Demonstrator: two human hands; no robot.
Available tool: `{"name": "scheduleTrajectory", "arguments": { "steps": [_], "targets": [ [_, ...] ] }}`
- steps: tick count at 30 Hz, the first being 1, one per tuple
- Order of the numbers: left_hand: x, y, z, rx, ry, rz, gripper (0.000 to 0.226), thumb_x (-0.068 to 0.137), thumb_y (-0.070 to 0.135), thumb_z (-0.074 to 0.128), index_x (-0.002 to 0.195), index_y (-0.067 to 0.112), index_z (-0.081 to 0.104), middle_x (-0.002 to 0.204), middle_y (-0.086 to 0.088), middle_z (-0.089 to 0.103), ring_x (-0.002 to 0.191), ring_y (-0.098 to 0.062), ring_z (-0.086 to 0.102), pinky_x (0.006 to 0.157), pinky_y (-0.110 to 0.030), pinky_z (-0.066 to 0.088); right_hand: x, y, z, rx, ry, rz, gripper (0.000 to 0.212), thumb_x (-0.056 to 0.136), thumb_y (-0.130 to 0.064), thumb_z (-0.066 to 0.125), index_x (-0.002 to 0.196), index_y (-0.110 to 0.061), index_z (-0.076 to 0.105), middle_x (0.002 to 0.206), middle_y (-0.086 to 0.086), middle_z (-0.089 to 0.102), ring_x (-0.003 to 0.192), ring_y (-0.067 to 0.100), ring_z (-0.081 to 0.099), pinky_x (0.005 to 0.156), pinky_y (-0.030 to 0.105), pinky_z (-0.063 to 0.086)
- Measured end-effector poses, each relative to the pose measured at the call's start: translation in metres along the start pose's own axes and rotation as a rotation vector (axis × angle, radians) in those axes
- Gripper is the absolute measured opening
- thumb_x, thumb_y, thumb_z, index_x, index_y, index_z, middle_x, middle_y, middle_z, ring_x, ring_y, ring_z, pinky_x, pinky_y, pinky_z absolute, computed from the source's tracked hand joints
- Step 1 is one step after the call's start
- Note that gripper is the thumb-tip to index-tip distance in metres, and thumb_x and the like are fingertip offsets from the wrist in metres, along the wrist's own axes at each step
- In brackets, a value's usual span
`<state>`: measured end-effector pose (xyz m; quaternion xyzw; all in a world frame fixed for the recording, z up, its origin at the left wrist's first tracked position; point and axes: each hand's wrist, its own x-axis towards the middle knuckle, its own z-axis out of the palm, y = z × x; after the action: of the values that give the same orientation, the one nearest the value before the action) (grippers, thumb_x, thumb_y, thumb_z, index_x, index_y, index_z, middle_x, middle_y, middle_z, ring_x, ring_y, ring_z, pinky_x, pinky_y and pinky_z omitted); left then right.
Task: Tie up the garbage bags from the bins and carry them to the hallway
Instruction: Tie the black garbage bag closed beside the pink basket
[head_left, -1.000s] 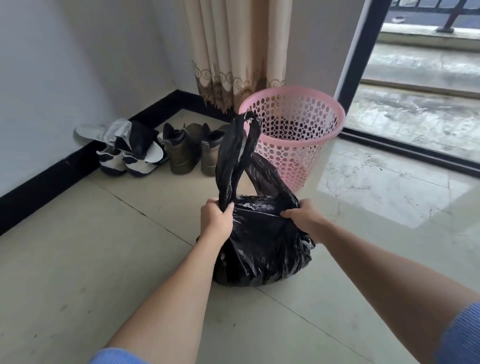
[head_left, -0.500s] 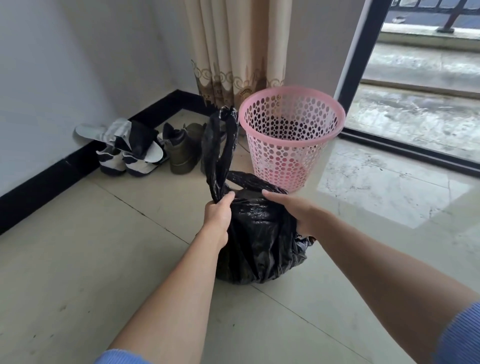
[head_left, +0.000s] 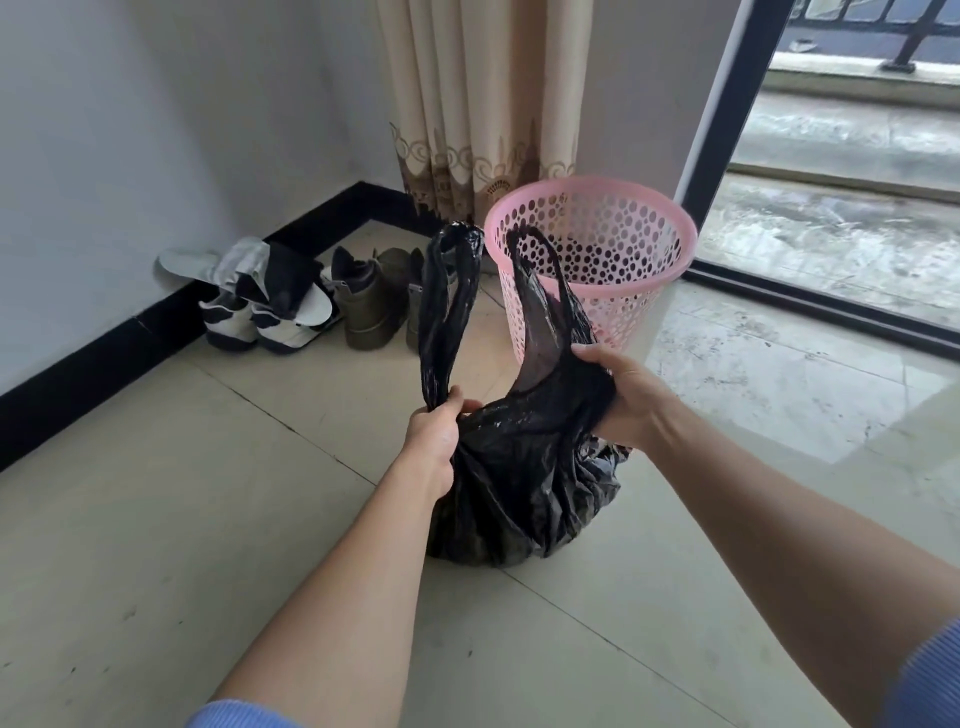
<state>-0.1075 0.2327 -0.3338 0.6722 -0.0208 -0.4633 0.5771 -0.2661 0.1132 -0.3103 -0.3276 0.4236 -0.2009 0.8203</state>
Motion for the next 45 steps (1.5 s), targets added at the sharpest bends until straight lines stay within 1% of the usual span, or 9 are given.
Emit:
{"name": "scheduleTrajectory", "arguments": {
  "steps": [4,10,16,24,29,32,35,40,45],
  "targets": [
    [0.002,0.002,-0.003,-0.052,0.041,-0.017,0.04,0.094,0.041,0.056,0.065,0.013,0.054,0.069,-0.004,0.058,0.064,-0.021,0.057,0.064,-0.03,0.05,0.0,-0.008,-0.002,-0.222,-0.043,0.029,0.03,0.085,-0.02,0.07,0.109,-0.002,0.066,0.115,0.018,0.07,0.099,0.031,0.068,0.093,0.043,0.053],
    [-0.001,0.007,0.008,-0.072,0.038,-0.017,0.044,0.092,0.043,0.059,0.061,0.016,0.042,0.063,-0.002,0.047,0.058,-0.019,0.049,0.061,-0.029,0.046,0.003,-0.011,-0.002,-0.002,-0.101,-0.047,0.038,0.092,-0.028,0.054,0.119,-0.002,0.059,0.118,0.012,0.069,0.11,0.028,0.066,0.093,0.044,0.053],
    [0.0,0.01,0.0,-0.157,0.064,-0.036,0.04,0.094,0.039,0.058,0.064,0.012,0.05,0.07,-0.006,0.056,0.066,-0.023,0.057,0.07,-0.035,0.052,-0.002,-0.022,0.004,0.315,-0.033,-0.185,0.018,0.092,-0.018,0.062,0.078,-0.012,0.052,0.053,-0.004,0.049,0.054,0.01,0.054,0.068,0.029,0.055],
    [-0.003,0.008,0.006,-0.03,0.041,0.08,0.035,0.098,0.033,0.053,0.072,0.011,0.061,0.075,-0.004,0.062,0.07,-0.021,0.06,0.07,-0.031,0.052,-0.004,0.0,0.0,-0.281,-0.109,0.001,0.054,0.084,-0.041,0.068,0.125,-0.006,0.063,0.123,0.016,0.067,0.116,0.034,0.063,0.102,0.048,0.046],
    [-0.006,0.005,0.008,0.365,0.083,0.308,0.026,0.097,0.036,0.05,0.084,0.016,0.06,0.079,0.001,0.061,0.076,-0.018,0.057,0.074,-0.03,0.045,0.011,-0.006,0.01,0.05,0.104,-0.04,0.025,0.099,-0.025,0.052,0.089,-0.007,0.067,0.083,0.011,0.07,0.082,0.025,0.066,0.083,0.039,0.055],
    [-0.01,0.008,0.015,0.571,0.003,0.437,0.028,0.096,0.031,0.049,0.075,0.014,0.057,0.07,-0.001,0.058,0.073,-0.026,0.055,0.066,-0.032,0.041,0.02,0.0,0.019,-0.285,0.31,-0.032,0.019,0.098,-0.024,0.054,0.089,-0.008,0.06,0.065,0.006,0.055,0.057,0.018,0.049,0.053,0.025,0.043],
    [-0.009,0.005,0.02,0.836,0.013,0.504,0.021,0.094,0.024,0.049,0.085,0.009,0.06,0.089,-0.013,0.067,0.083,-0.035,0.058,0.074,-0.039,0.048,0.027,0.016,0.012,-0.694,0.356,-0.131,0.008,0.095,-0.014,0.057,0.093,-0.007,0.055,0.081,0.011,0.055,0.055,0.014,0.045,0.05,0.022,0.037],
    [-0.007,0.002,0.019,1.289,0.083,0.542,0.021,0.094,0.023,0.045,0.106,0.014,0.061,0.106,-0.01,0.065,0.096,-0.035,0.06,0.078,-0.038,0.048,0.013,0.006,0.013,-1.245,0.181,-0.042,0.028,0.084,-0.025,0.07,0.106,-0.008,0.067,0.104,0.007,0.064,0.094,0.024,0.06,0.078,0.03,0.05],
    [-0.011,-0.001,0.024,1.521,0.092,0.622,0.019,0.094,0.017,0.049,0.109,0.013,0.06,0.109,-0.01,0.063,0.1,-0.032,0.06,0.072,-0.034,0.039,0.002,-0.01,0.017,-0.624,-0.081,0.086,0.083,0.064,-0.074,0.071,0.129,-0.023,0.06,0.133,0.004,0.06,0.117,0.023,0.057,0.106,0.042,0.042]
  ]
}}
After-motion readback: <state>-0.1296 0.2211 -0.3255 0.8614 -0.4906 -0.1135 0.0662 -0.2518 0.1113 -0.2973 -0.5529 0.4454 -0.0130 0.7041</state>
